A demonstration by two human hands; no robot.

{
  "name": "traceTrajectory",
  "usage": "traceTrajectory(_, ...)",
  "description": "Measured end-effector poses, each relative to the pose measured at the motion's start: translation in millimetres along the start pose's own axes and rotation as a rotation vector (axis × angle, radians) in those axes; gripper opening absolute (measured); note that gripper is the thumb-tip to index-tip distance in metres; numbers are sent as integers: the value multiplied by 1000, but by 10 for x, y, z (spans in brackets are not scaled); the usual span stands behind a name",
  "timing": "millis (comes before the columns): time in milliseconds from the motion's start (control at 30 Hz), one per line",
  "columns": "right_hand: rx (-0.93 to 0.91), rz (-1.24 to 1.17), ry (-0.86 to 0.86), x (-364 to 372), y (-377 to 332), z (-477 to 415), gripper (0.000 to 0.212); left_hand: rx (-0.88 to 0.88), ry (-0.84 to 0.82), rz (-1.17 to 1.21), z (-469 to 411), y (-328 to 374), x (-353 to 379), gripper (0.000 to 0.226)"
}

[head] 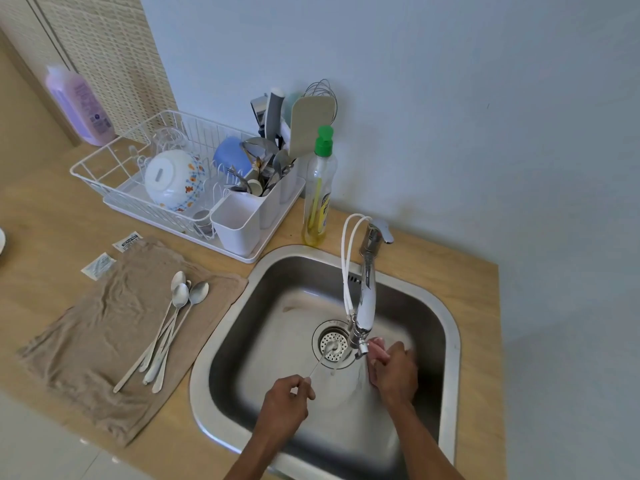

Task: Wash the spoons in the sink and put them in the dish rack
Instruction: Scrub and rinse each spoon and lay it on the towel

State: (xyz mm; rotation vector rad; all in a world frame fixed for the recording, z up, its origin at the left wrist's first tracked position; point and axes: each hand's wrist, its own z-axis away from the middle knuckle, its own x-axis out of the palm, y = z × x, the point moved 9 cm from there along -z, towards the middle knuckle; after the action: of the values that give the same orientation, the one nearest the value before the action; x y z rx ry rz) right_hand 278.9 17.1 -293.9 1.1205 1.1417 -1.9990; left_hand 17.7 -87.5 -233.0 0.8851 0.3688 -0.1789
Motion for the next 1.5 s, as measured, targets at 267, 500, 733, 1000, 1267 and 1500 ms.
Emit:
traceTrajectory(267,-189,-140,-146,-562,-303,-104,11,61,-53,43,-28,330,122,35)
traceTrajectory(500,-372,-107,-72,-1814,-660,-685,19,62,-86,88,-17,443,228,35)
traceTrajectory(733,-191,79,179,-1915,-259,-1071,44,60,-83,108,5,492,242,36)
traceTrajectory(1000,-355,157,219,-1382,-299,-704,28,56,-109,116,20,514,278,34)
traceTrajectory(1267,-313,-383,117,-933,-656,120,12,7,-210,152,51,483,361,27)
traceTrajectory(1500,140,-993,-483,70,-827,659,27,-47,-298,91,201,313,393,31)
